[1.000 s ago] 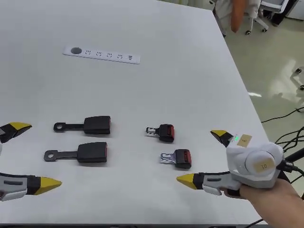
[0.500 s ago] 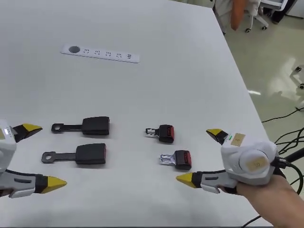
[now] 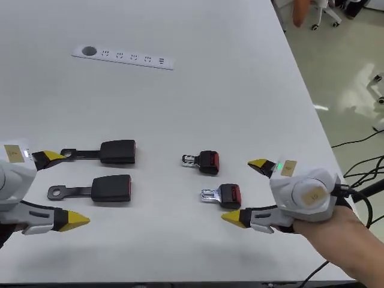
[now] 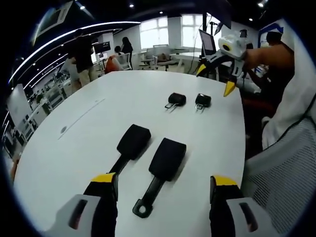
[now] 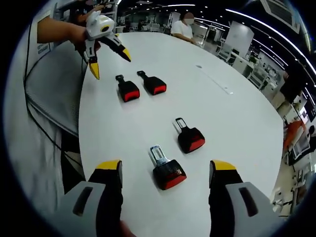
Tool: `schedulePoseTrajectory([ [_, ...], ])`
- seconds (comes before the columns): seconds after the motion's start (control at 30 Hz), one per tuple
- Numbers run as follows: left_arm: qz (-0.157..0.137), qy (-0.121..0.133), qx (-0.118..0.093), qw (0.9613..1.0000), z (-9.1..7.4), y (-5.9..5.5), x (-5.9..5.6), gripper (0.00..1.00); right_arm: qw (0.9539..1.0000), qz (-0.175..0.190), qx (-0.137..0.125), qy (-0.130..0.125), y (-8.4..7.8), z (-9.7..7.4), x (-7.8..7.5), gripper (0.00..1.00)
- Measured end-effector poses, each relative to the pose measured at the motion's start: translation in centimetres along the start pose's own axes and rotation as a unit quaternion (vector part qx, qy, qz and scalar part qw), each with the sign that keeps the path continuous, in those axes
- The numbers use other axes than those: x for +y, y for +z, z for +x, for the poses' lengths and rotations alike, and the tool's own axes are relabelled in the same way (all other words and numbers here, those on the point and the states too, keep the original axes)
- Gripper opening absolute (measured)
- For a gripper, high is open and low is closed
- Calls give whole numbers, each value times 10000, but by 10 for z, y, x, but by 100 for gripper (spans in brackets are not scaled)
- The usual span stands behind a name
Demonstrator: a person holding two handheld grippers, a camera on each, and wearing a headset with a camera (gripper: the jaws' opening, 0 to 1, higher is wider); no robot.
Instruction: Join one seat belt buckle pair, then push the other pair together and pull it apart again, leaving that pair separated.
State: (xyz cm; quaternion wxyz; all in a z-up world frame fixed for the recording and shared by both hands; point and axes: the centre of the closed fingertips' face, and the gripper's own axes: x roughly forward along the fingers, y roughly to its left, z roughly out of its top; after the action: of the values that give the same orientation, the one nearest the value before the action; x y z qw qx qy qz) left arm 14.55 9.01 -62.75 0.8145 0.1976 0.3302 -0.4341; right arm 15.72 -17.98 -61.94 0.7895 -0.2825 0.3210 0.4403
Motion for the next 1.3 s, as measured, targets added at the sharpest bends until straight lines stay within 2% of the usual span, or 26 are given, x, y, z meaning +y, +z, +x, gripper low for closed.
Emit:
schedulePoseTrajectory([
  [0.17, 80, -228, 133, 9996, 12, -1, -3, 75, 9997, -104, 76, 186, -1, 7, 1, 66],
  [0.33, 164, -349, 223, 9990, 18, 1, -4, 73, 9991, -206, 150, 339, -3, 13, 3, 63],
  [0.53, 212, -444, 296, 9983, 26, 0, 1, 71, 9980, -304, 228, 502, -5, 19, 6, 62],
  [0.77, 321, -525, 377, 9974, 31, 4, -4, 71, 9970, -382, 246, 631, -5, 23, 8, 62],
  [1.1, 370, -674, 445, 9960, 37, 5, -4, 68, 9958, -403, 267, 779, -5, 30, 6, 61],
  [1.17, 443, -745, 422, 9953, 37, 6, -5, 65, 9952, -453, 296, 811, -6, 32, 6, 61],
  [1.3, 511, -910, 547, 9930, 43, 3, -4, 63, 9940, -496, 384, 899, -12, 35, 1, 59],
])
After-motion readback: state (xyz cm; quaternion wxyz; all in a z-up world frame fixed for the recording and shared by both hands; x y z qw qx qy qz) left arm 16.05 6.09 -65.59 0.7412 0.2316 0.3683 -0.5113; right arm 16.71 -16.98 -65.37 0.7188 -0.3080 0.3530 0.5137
